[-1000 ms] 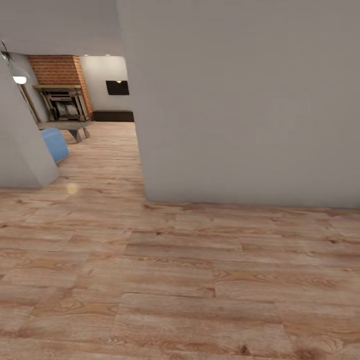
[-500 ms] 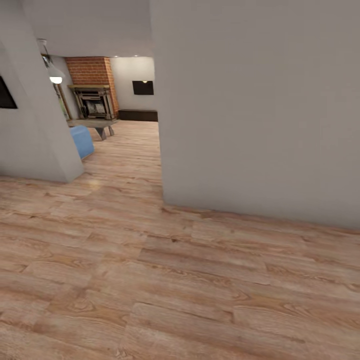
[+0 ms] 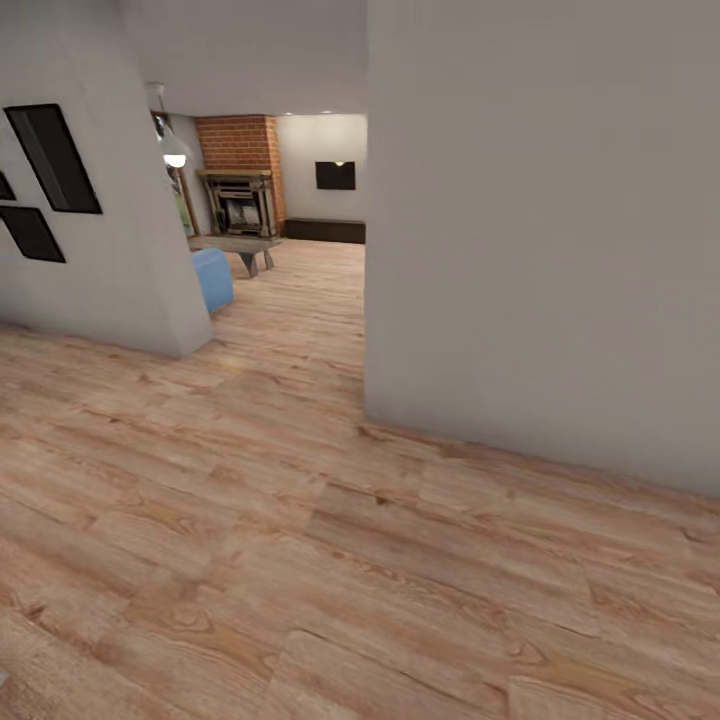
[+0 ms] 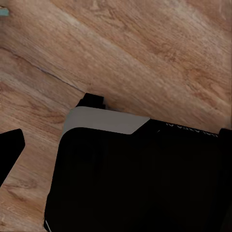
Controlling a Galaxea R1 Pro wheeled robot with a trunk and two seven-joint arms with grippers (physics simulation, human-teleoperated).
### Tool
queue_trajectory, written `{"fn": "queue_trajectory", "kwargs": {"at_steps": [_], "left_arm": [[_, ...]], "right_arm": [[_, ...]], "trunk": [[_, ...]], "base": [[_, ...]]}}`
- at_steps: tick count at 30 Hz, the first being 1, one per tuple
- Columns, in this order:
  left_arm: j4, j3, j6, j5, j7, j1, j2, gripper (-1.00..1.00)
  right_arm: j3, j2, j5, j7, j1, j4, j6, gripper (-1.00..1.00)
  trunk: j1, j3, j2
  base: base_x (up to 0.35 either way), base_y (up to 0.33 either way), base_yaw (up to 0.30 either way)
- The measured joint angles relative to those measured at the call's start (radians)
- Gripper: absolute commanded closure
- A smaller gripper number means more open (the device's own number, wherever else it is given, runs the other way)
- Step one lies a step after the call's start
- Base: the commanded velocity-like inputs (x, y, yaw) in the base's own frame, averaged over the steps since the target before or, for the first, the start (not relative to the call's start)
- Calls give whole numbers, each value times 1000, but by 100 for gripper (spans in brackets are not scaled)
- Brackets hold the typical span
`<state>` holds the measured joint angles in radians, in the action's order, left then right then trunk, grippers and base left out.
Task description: Move the two storage containers from the living room to the garage. In the garage, place one container on the floor and stack the other container on top of it (either order is fine).
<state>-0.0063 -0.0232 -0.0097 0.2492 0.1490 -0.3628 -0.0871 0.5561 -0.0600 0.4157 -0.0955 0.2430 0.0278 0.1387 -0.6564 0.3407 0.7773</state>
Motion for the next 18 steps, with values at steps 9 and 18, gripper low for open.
{"fn": "queue_trajectory", "kwargs": {"at_steps": [9, 18], "left_arm": [[0, 0, 0, 0, 0, 0, 0, -100], [0, 0, 0, 0, 0, 0, 0, -100]], "right_arm": [[0, 1, 0, 0, 0, 0, 0, -100], [0, 1, 0, 0, 0, 0, 0, -100]], "trunk": [[0, 0, 0], [0, 0, 0]], "base": [[319, 0, 269], [319, 0, 116]]}}
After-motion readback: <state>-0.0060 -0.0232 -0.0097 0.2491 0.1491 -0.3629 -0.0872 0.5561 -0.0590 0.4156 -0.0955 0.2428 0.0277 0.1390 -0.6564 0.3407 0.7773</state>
